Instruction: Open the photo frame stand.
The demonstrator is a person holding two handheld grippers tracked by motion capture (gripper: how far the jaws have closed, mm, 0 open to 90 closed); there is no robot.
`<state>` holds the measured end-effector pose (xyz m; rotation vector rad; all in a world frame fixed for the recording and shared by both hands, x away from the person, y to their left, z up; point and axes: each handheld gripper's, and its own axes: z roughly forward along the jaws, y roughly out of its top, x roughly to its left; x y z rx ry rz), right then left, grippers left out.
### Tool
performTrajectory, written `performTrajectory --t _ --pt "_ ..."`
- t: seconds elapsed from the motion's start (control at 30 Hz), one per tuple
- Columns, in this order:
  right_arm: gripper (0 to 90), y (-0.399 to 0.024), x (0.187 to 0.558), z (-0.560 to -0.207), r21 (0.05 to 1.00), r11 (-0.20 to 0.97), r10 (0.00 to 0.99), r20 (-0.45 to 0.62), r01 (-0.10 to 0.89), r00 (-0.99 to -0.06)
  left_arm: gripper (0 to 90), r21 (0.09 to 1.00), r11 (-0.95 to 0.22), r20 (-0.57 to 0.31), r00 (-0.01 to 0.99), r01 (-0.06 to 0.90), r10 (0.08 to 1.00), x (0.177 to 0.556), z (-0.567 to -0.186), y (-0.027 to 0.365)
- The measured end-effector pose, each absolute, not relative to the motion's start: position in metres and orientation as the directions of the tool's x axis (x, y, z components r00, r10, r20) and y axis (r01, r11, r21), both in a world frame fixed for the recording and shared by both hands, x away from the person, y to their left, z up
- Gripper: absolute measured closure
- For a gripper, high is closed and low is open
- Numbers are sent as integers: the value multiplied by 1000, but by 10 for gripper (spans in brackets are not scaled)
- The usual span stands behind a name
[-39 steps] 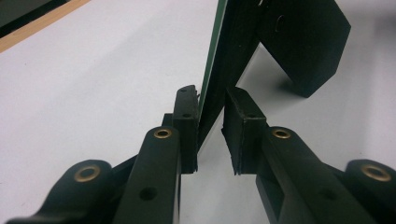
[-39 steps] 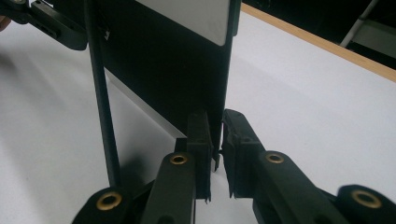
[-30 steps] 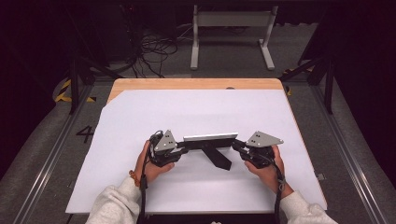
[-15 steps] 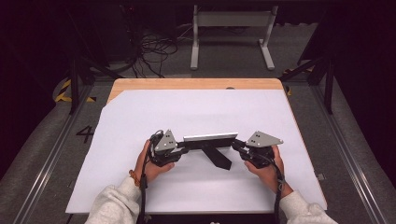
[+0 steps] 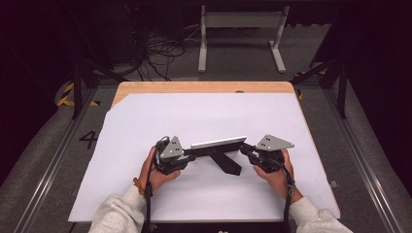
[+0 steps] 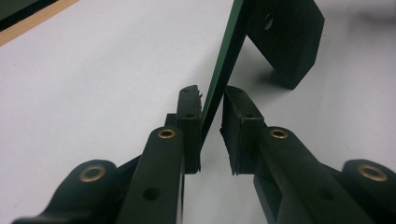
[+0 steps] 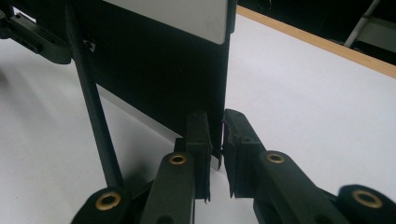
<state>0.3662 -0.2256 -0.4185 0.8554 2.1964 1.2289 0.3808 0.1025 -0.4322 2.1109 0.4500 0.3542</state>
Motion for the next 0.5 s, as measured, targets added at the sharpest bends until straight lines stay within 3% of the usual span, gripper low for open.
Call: performTrajectory --t 0.5 --pt "817 -224 370 -419 870 397 720 -99 291 -686 782 841 -511 75 898 176 433 380 -432 102"
